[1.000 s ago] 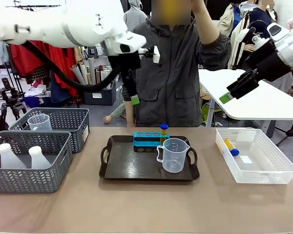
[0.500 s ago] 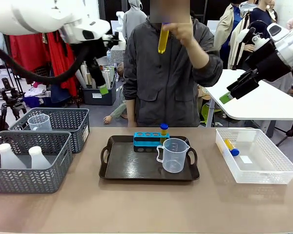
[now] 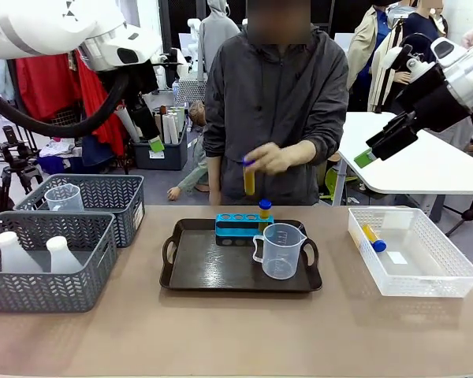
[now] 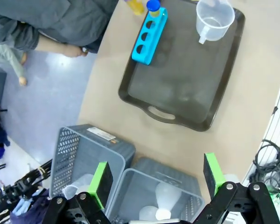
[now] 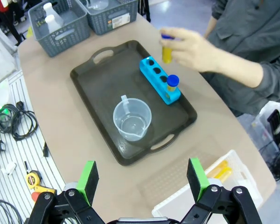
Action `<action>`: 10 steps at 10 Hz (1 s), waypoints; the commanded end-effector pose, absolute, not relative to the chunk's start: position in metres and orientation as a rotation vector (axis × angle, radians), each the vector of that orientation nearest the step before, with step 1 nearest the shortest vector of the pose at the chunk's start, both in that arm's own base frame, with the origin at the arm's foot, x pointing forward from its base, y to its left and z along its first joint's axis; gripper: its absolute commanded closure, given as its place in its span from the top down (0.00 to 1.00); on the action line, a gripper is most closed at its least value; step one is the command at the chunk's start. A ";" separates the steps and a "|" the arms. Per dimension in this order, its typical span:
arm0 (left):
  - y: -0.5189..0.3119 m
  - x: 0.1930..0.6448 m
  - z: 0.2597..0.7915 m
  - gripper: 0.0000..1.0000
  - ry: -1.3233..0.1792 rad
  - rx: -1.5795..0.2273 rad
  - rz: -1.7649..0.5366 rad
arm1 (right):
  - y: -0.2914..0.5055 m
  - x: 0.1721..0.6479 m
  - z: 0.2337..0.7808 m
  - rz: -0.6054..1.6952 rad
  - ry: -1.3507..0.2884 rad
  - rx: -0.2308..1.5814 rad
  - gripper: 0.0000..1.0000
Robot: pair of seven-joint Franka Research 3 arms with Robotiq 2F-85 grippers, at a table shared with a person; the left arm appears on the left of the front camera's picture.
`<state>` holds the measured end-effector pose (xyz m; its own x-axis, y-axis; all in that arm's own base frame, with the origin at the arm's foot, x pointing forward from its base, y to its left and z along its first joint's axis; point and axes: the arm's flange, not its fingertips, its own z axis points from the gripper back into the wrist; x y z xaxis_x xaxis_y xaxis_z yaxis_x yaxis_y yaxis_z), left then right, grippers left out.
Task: Prepare the laboratory tools.
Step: Pick up one Small flask and place it on the Handle tray.
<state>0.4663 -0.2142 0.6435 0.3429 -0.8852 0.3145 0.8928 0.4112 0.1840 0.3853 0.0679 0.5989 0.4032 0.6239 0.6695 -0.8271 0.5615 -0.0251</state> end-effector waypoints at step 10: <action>-0.069 0.442 0.633 1.00 -0.294 0.119 -0.678 | 0.067 0.385 0.597 0.949 -0.707 0.368 1.00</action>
